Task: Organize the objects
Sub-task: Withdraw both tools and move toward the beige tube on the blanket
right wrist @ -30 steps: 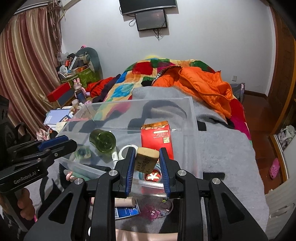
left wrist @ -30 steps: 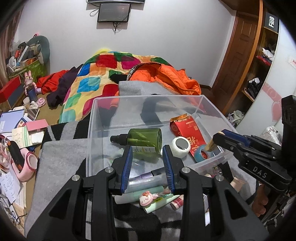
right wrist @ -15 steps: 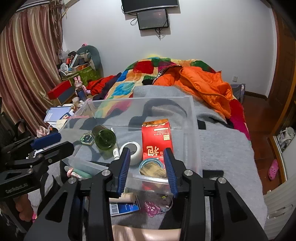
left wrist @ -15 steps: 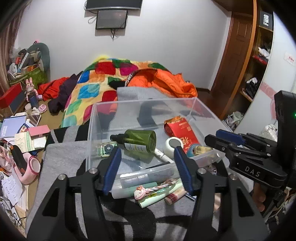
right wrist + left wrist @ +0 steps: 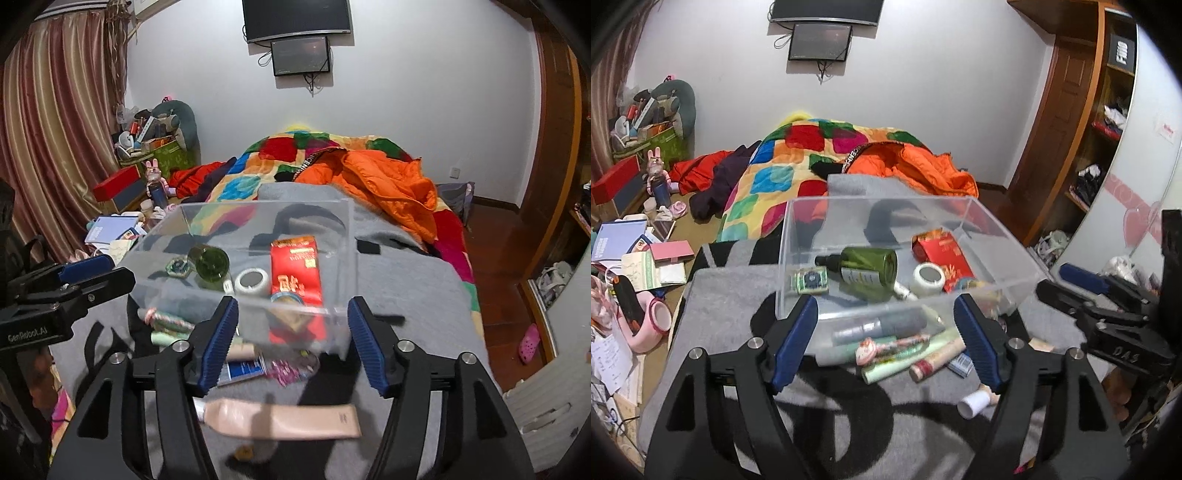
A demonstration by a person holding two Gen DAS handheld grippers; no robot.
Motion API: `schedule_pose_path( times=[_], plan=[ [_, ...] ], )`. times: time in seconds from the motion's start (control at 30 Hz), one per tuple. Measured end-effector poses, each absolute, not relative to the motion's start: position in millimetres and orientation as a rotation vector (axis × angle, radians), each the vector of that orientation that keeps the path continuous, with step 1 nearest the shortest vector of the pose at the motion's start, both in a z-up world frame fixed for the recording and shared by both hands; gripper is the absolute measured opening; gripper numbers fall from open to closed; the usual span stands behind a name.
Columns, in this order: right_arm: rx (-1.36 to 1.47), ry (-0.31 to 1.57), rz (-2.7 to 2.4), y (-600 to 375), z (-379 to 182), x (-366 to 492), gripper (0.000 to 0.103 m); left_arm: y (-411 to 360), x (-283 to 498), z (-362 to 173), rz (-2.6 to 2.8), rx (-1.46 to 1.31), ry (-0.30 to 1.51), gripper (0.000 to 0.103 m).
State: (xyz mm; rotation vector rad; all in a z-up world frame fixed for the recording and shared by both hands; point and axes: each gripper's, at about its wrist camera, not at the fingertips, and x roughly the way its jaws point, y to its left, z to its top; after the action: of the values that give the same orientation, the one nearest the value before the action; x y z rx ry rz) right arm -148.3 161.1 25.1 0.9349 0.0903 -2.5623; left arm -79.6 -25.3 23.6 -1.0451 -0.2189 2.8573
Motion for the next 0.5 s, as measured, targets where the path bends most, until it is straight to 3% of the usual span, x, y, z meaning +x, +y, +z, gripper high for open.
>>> schedule_pose_path(
  times=[0.17,0.5],
  plan=[
    [0.974,0.076,-2.576,180,18,-132,0.066,-17,-64,14,2.872,-1.073,-0.156,0.089],
    [1.091,0.125,-2.524,185,-15,-101,0.066,-6,-45,-2,2.823,-1.095,-0.195,0.095]
  ],
)
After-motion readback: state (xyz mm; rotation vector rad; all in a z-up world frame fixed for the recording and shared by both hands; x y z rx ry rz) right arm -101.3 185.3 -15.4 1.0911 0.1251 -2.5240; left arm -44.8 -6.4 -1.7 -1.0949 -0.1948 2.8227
